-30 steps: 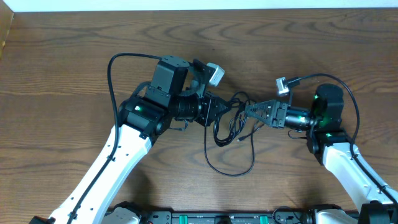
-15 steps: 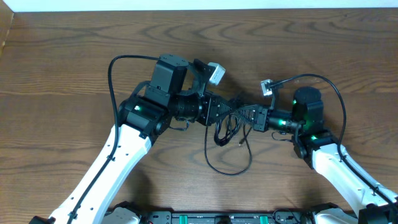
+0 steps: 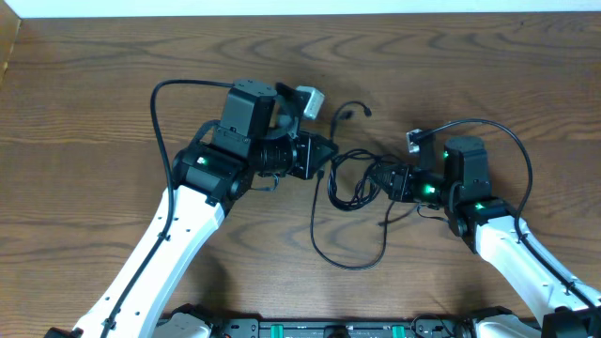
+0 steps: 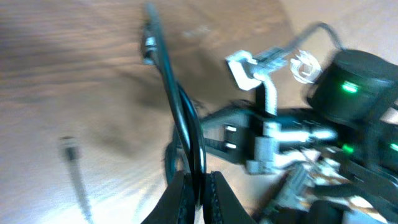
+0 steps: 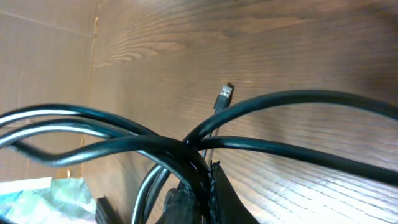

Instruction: Untangle cables

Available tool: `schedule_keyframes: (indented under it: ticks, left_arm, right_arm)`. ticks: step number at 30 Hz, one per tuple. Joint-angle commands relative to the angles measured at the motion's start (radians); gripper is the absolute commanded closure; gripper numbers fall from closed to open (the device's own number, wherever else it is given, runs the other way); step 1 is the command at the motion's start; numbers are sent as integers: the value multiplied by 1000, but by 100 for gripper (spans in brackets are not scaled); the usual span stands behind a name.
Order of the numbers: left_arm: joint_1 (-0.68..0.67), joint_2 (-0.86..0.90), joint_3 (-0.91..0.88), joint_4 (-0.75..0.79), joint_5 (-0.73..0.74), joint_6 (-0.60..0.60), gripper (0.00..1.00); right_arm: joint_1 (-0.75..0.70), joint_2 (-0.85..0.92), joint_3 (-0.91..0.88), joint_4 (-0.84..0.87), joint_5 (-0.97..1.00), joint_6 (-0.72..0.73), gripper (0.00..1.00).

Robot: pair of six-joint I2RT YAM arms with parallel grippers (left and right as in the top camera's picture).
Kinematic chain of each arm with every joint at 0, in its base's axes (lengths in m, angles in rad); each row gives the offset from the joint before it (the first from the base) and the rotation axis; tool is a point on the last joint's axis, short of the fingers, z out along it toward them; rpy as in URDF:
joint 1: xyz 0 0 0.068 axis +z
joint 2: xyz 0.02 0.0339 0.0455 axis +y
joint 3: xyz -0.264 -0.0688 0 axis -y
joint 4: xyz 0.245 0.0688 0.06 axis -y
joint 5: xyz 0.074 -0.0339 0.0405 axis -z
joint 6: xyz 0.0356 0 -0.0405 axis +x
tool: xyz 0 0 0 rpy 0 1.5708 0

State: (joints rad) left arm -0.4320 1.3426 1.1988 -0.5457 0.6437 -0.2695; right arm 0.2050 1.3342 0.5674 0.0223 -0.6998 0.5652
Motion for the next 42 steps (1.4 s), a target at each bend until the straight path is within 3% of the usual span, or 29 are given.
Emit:
schedule_keyframes:
  ticks: [1,4,7,11,15,19,23,29,31,37,42]
  left_arm:
    - [15,-10,30,5,-173,-3,92]
    - [15,-10,30,9,-210,-25,92]
    - [-4,-10,30,26,-135,-16,92]
    - [-75,-9,30,29,-25,157,92]
    - [-192,5,10,-11,-78,285,91]
    - [-282,44,-6,-98,-323,284,91]
    - [-341,95,-6,-128,-417,283,92]
    - [-366,173,-6,-158,-690,224,89]
    - [-366,202,-6,-166,-706,224,84]
    - [-366,288,-6,-149,-699,167,84]
    - [-366,315,-6,-104,-545,160,83]
  right_arm:
    - [-21,-14,1,-12,65,-28,99]
    - [-21,-24,1,-12,52,-28,99]
    - [-20,-27,1,-15,34,14,99]
    - [-21,-27,1,13,-35,122,99]
    - [-24,-27,1,62,-124,227,99]
    - [-43,-27,2,91,-180,248,99]
    - [-63,-27,2,90,-200,272,99]
    - [-102,-27,2,91,-285,328,98]
    - [-121,-27,2,97,-325,346,98]
    - [-165,-27,2,132,-437,423,98]
    - [-165,-27,2,135,-436,447,99]
